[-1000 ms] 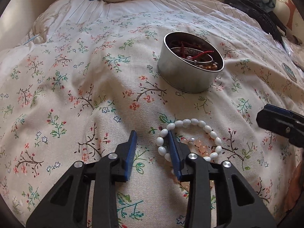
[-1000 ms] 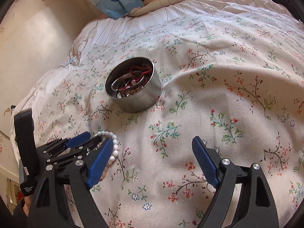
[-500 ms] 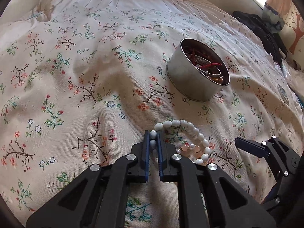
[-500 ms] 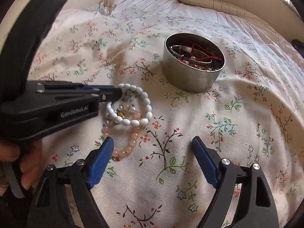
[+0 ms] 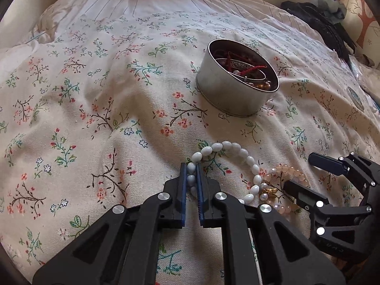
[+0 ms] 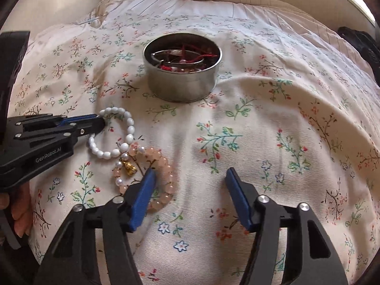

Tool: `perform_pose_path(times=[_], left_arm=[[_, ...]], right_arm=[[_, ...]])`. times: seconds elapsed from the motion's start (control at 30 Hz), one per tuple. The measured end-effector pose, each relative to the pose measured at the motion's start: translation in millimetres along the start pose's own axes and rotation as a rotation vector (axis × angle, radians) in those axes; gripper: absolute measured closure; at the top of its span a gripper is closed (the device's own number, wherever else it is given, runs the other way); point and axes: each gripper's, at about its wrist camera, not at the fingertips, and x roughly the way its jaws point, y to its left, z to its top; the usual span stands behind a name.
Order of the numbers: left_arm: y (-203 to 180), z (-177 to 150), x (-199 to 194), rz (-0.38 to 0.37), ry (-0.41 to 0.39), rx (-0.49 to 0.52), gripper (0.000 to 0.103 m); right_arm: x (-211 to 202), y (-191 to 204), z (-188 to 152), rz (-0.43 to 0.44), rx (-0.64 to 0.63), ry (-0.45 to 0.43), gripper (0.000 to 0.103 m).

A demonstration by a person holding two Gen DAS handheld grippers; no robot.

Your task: Organize jewelry

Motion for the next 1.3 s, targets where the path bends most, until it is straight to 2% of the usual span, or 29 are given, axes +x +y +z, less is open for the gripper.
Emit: perform_pose_path(times=[0.07,0.1,0.17,0.3,0.4,0.5,0.63,0.67,0.77,0.9,0.97,1.1,1.3], left_arm=[[-4.6,-1.4,-2.0,0.0,-0.004,0.025,0.096],[-7.5,-2.4,-3.3,-0.007,-0.005,0.036,0.096],[-10.8,-4.9,-6.8,-0.047,-0.003,0.032,0.096],[-6.0,-7.7,-19.8,-0.158,-0.031,-0.02,0.096],[1.2,-7.9,-34.9,-0.25,-0.087,-0.081,0.096],[2.5,-10.0,-44.6,-0.281,-0.125,-0.111,0.096],[2.1,-10.1,-55.6,-0.303,-0.173,-0.13,0.096],[1.4,-10.1,-58.7,-0.296,-0.19,-0.132,0.096],[-8.6,-10.6,-67.6,-0.199,-0.24,-0.096,0.096],[-30.5,-10.8,-72.9,-0.076,-0.28,-0.018,0.096],[-39.0,-10.6,-74.5,-0.039,-0.293,0.018,0.096],[-45.2,-11.1,-77.4,-0.008,-0.311,0.05,0.096],[-43.4,-8.7,-80.4,0.009,-0.338,0.041,0.096]], right_arm=[[-0.8,-1.0,-1.0,0.045,0.023,0.005,0.072],[-2.1,-2.9,-2.5,0.065,0.043,0.005,0.076],[-4.6,-17.3,-3.3,0.139,0.13,0.0,0.091],[-12.2,-51.7,-9.8,0.34,0.339,-0.043,0.094],[-20.6,-70.7,-19.3,0.463,0.46,-0.094,0.094],[-28.6,-82.8,-24.3,0.558,0.53,-0.147,0.094],[-40.6,-88.5,-24.3,0.64,0.561,-0.23,0.094],[-45.6,-87.9,-22.2,0.651,0.553,-0.257,0.094],[-61.3,-81.8,-17.5,0.665,0.512,-0.327,0.094],[-69.7,-81.2,-11.4,0.66,0.482,-0.367,0.094],[-72.7,-81.6,-10.8,0.661,0.477,-0.386,0.094],[-75.3,-83.7,-9.8,0.671,0.475,-0.409,0.094],[-75.9,-83.7,-8.9,0.677,0.467,-0.418,0.094]])
